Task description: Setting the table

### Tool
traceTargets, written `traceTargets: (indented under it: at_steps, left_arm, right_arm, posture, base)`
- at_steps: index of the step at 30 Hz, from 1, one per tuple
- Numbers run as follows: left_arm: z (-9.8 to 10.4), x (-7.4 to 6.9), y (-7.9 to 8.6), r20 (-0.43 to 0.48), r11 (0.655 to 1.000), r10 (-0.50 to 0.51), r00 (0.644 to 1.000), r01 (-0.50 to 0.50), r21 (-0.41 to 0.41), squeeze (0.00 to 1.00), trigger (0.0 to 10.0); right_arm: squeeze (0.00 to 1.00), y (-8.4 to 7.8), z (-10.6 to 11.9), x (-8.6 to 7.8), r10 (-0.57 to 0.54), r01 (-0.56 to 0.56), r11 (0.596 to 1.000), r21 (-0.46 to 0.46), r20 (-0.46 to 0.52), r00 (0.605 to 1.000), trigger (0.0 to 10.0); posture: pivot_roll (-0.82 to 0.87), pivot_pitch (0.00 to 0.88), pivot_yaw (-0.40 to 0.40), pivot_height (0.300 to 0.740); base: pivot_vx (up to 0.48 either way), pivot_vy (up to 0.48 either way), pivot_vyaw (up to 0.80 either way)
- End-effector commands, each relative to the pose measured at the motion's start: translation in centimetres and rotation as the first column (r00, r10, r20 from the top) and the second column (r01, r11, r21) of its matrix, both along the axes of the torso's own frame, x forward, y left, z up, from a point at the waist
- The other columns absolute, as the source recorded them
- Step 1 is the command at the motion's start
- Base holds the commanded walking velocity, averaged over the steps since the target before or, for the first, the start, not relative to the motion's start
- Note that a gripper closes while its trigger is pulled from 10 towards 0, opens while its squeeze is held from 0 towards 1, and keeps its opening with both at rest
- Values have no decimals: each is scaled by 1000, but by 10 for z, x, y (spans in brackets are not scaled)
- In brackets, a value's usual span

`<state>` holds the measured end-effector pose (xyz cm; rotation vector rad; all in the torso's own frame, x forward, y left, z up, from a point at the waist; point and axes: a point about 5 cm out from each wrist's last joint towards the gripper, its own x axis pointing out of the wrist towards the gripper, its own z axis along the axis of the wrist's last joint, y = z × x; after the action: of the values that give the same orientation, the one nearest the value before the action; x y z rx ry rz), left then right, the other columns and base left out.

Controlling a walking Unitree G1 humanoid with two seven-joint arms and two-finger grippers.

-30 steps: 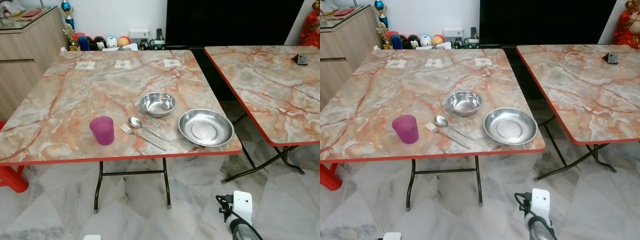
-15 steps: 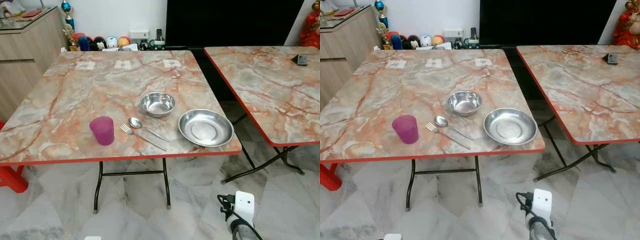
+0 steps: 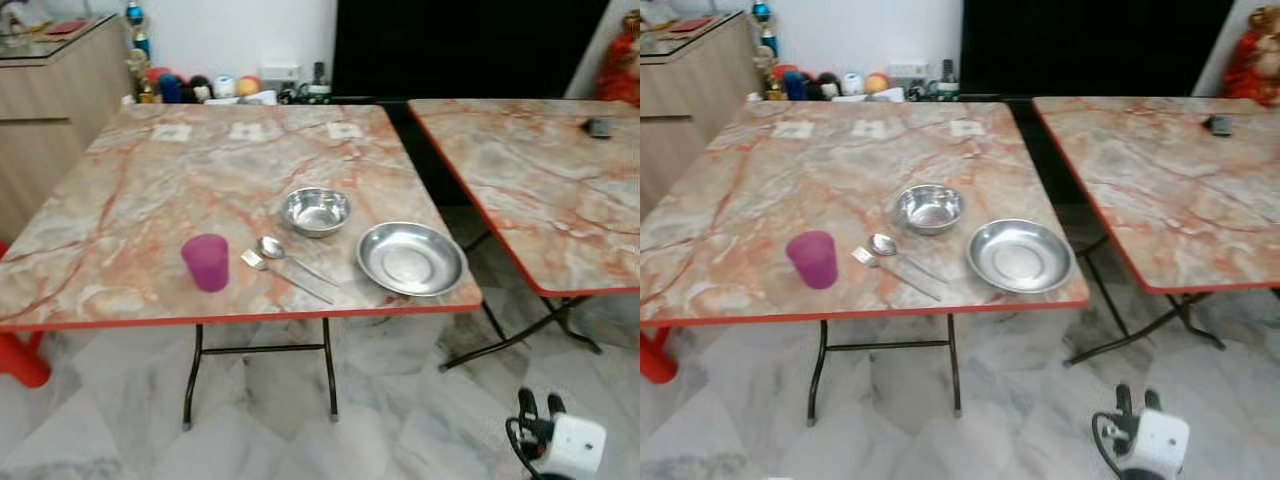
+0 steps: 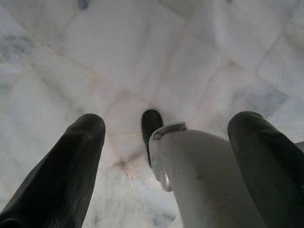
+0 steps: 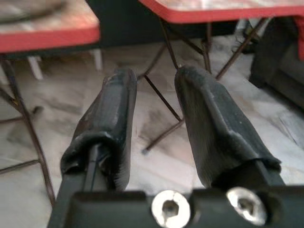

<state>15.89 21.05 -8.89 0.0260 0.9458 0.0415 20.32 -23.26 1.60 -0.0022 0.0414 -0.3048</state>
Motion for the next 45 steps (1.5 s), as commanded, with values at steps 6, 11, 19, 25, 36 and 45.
traceTargets:
  at_steps: [6, 11, 19, 25, 36, 45]
  left_arm:
    - [-2, -4, 2, -20, 1000, -15, 1000, 16, 12, 0, 10000]
    - [-1, -3, 3, -15, 1000, -11, 1000, 11, 15, 0, 10000]
    - [-1, -6, 10, -23, 1000, 7, 1000, -7, 30, 0, 10000]
    - [-2, -9, 12, -30, 999, 8, 1000, -7, 35, 0, 10000]
    - [0, -9, 17, -13, 999, 0, 1000, 0, 39, 0, 10000]
    - [1, -7, 15, 1, 999, 9, 1000, -9, 35, 0, 10000]
  right_arm:
    - [0, -12, 8, -1, -41, 41, 999, 9, -9, 999, 10000]
    - [0, -14, 24, 14, -33, 32, 999, 21, 8, 999, 10000]
    - [0, -10, 49, 45, 41, -42, 999, 10, 80, 996, 10000]
    - [0, -14, 62, 61, 39, -42, 999, 33, 96, 995, 10000]
    - [0, -3, 59, 58, 30, -37, 996, 78, 90, 995, 10000]
    - [0, 5, 65, 64, 45, -54, 995, 83, 104, 994, 10000]
  posture:
    - [-31, 32, -50, 740]
    - [-24, 36, -54, 740]
    - [-21, 44, -48, 740]
    - [-24, 56, -39, 740]
    - [-21, 68, -31, 740]
    - [-20, 72, -34, 740]
  base:
    - [0, 0, 0]
    - [0, 0, 0]
    - [0, 0, 0]
    - [0, 0, 0]
    - [44, 0, 0]
    - [299, 0, 0]
